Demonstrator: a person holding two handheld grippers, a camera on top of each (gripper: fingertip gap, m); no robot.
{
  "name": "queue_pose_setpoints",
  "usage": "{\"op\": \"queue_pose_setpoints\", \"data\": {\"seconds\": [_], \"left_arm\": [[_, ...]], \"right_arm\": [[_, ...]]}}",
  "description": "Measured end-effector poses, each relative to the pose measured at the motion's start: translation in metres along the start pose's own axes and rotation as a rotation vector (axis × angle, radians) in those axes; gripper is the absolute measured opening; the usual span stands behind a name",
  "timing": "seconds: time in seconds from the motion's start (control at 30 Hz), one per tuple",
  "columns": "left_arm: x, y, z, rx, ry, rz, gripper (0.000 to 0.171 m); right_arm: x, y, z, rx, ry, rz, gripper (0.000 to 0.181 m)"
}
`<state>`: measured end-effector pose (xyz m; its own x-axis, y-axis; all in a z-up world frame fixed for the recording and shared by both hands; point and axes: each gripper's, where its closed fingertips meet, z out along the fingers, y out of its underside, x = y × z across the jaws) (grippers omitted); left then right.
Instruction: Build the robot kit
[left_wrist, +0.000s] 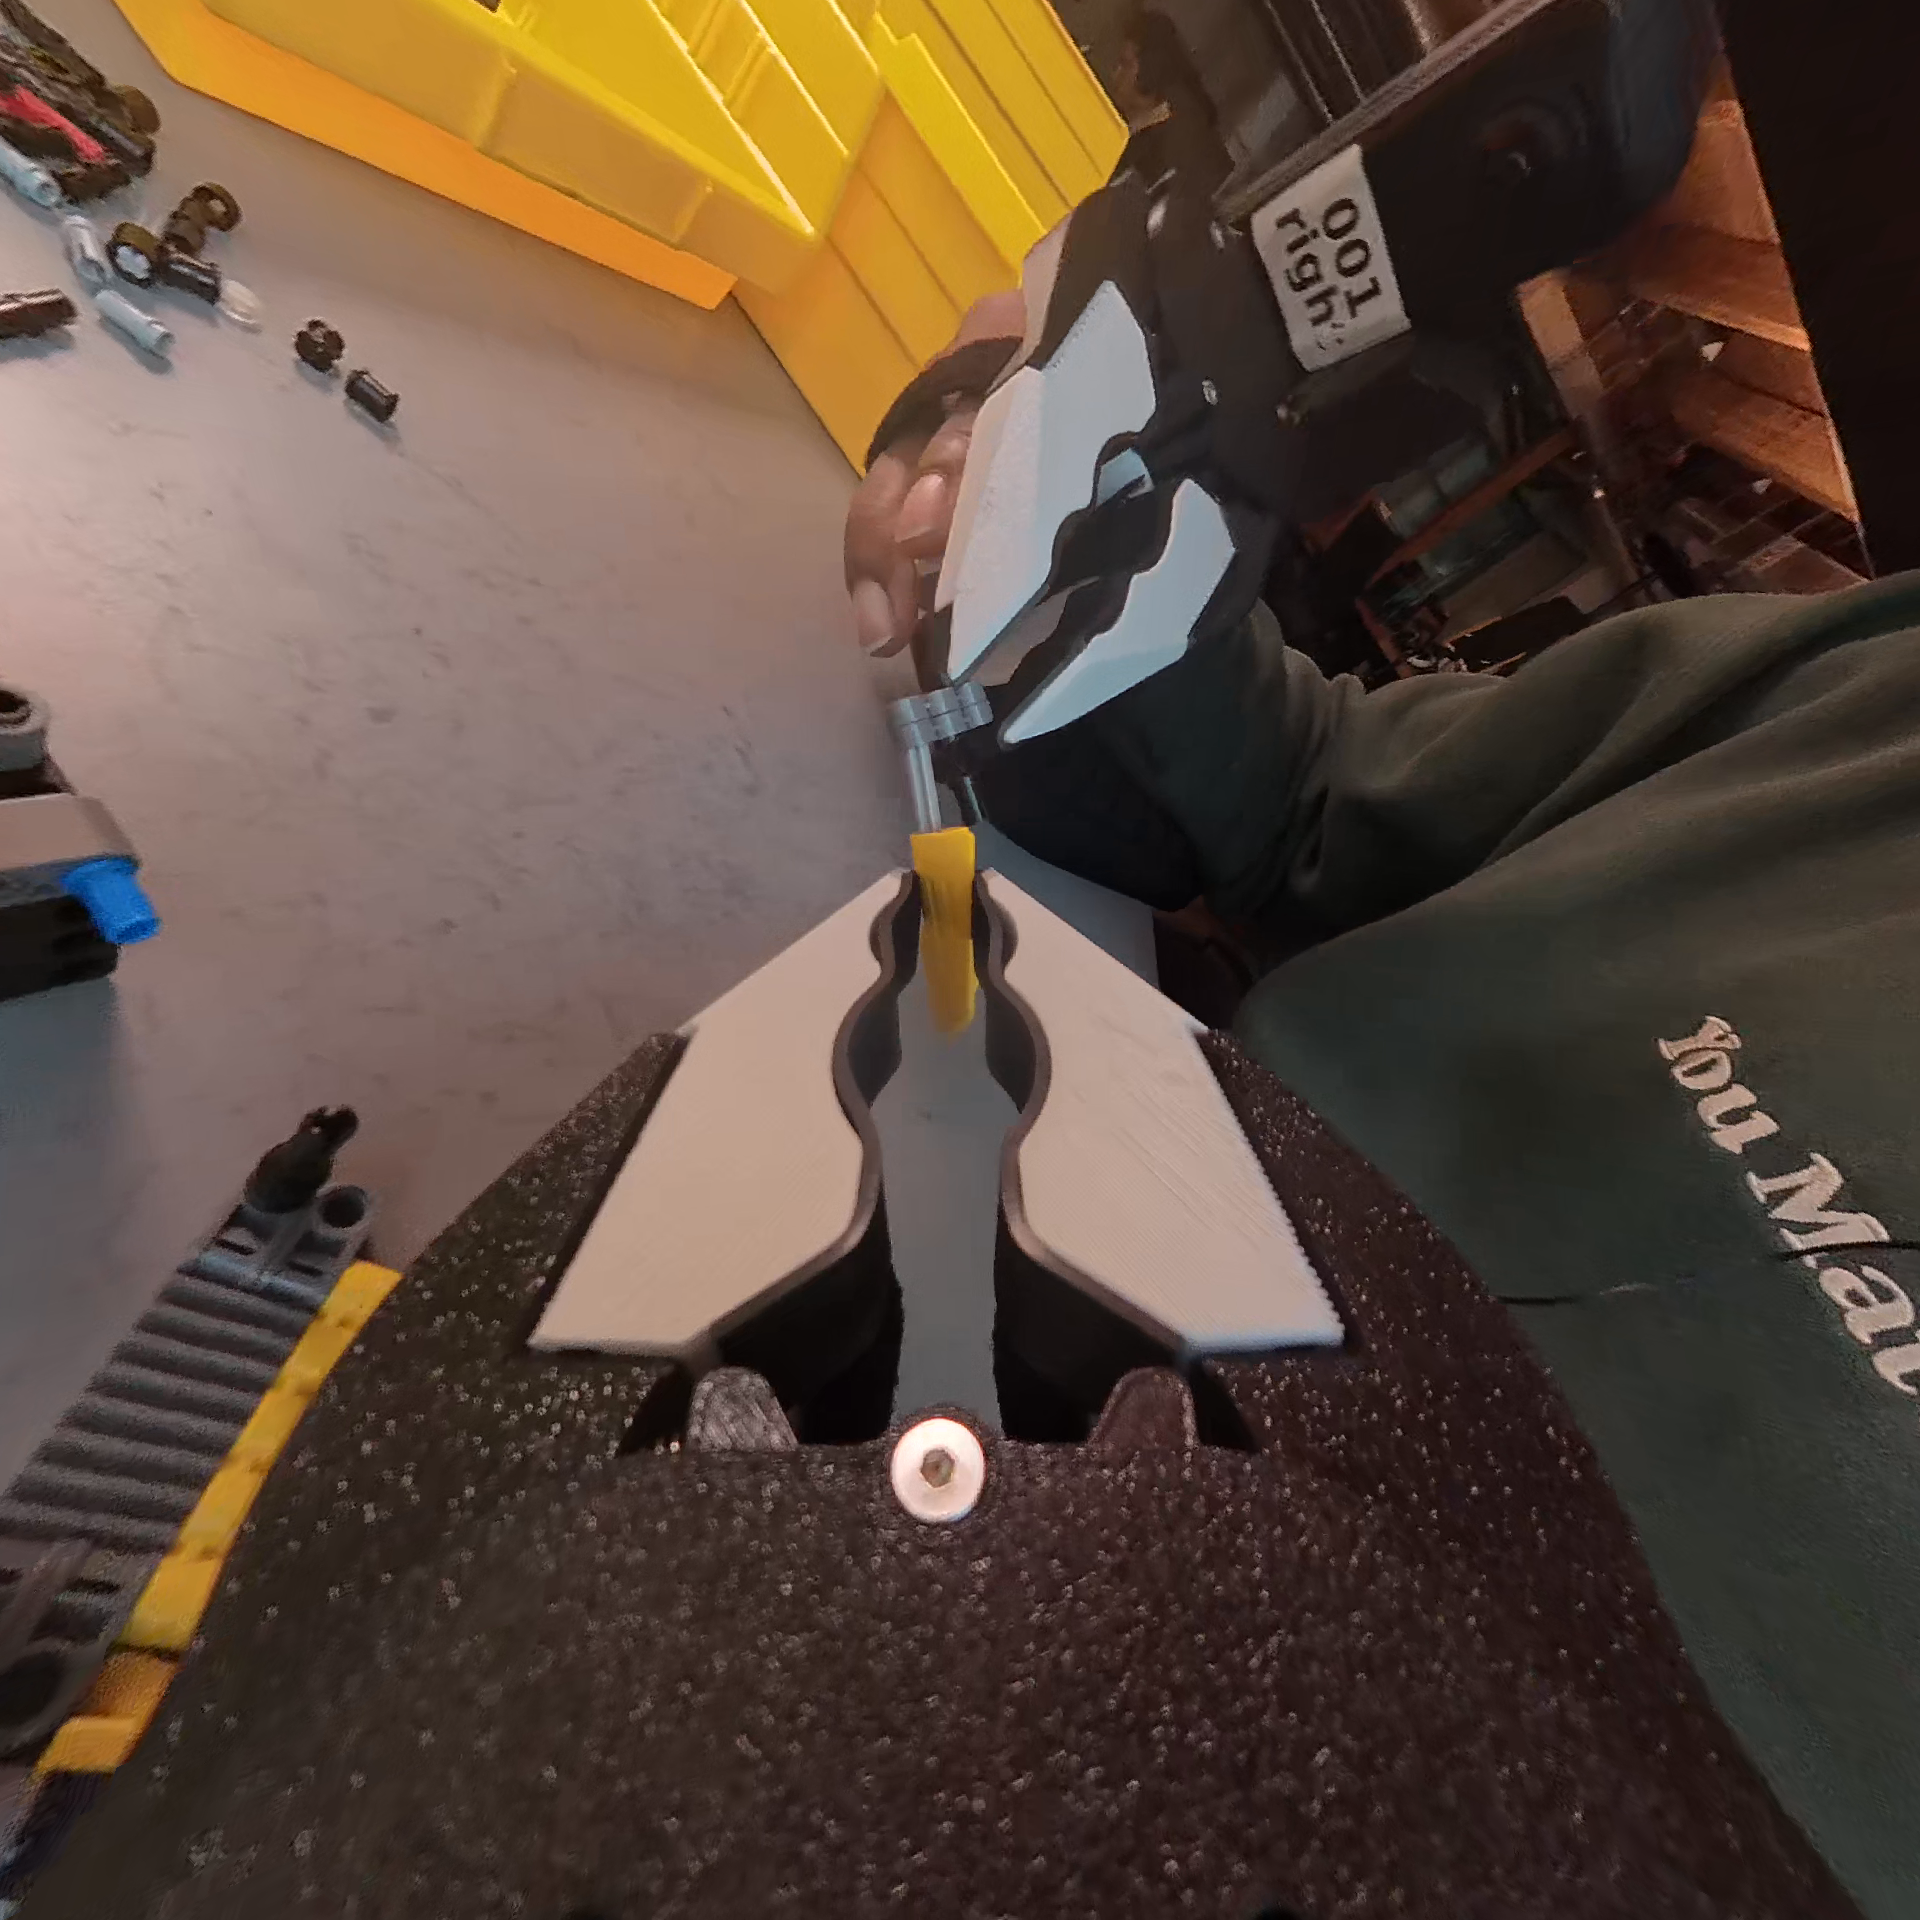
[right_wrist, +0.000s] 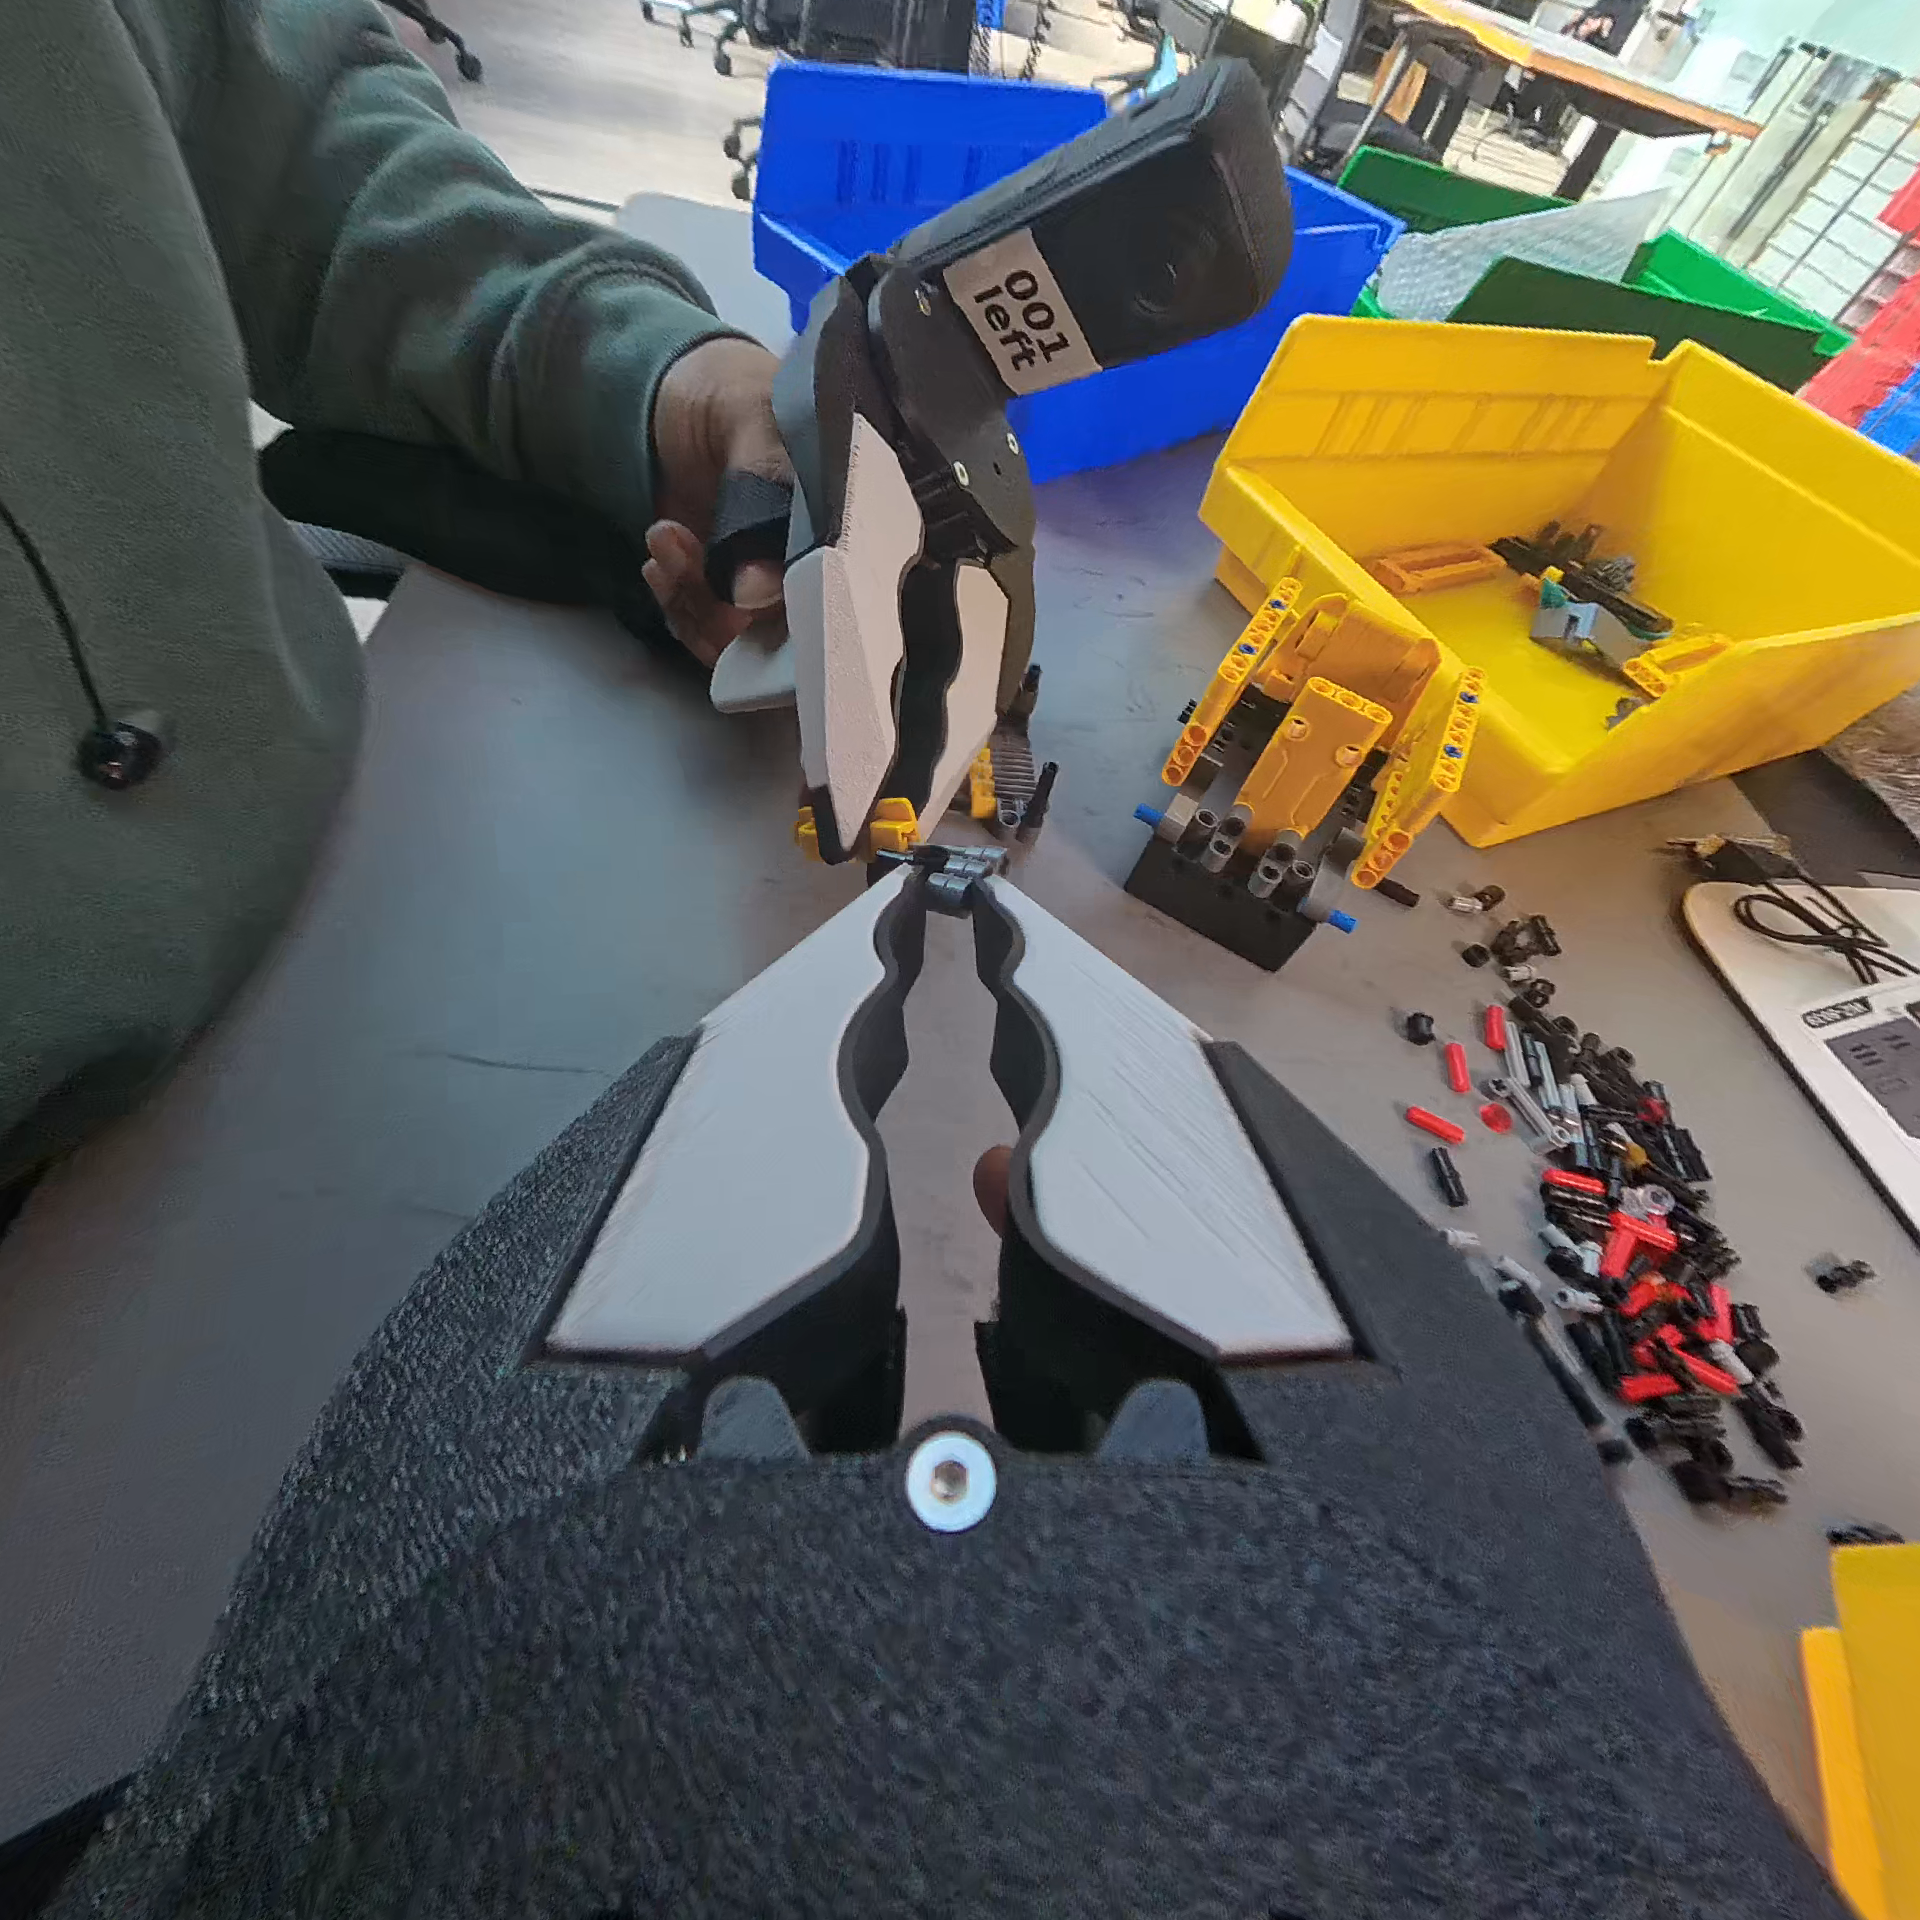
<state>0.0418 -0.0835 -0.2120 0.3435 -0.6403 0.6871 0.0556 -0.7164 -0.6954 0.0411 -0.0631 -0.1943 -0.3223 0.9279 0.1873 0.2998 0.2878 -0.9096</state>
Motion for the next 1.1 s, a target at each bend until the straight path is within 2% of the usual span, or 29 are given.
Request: {"op": "queue_pose_setpoints", "data": {"seconds": [0.23,0.47,0.57,0.67,0.83,0.97,1.1], "left_arm": [[0.021,-0.011,-0.004,0.077,0.192,-0.116,0.008],[0.018,-0.012,-0.004,0.084,0.164,-0.107,0.008],[0.017,-0.013,-0.005,0.086,0.135,-0.06,0.006],[0.015,-0.009,-0.004,0.045,0.08,0.025,0.005],[0.008,-0.013,-0.006,0.053,0.014,0.063,0.004],[-0.005,-0.016,-0.01,0.057,-0.124,0.164,0.004],[-0.021,-0.024,-0.017,0.051,-0.365,0.418,0.004]], "right_arm": [[-0.004,-0.021,-0.01,0.125,-0.045,0.045,0.008],[-0.003,-0.02,-0.007,0.122,-0.043,0.056,0.008],[-0.008,-0.021,-0.01,0.141,-0.088,0.085,0.004],[-0.008,-0.023,-0.008,0.157,-0.092,0.092,0.004],[-0.001,-0.021,-0.007,0.15,-0.051,0.104,0.002],[0.004,-0.024,-0.006,0.161,-0.032,0.148,0.017],[0.021,-0.02,-0.003,0.14,0.034,0.307,0.023]]}}
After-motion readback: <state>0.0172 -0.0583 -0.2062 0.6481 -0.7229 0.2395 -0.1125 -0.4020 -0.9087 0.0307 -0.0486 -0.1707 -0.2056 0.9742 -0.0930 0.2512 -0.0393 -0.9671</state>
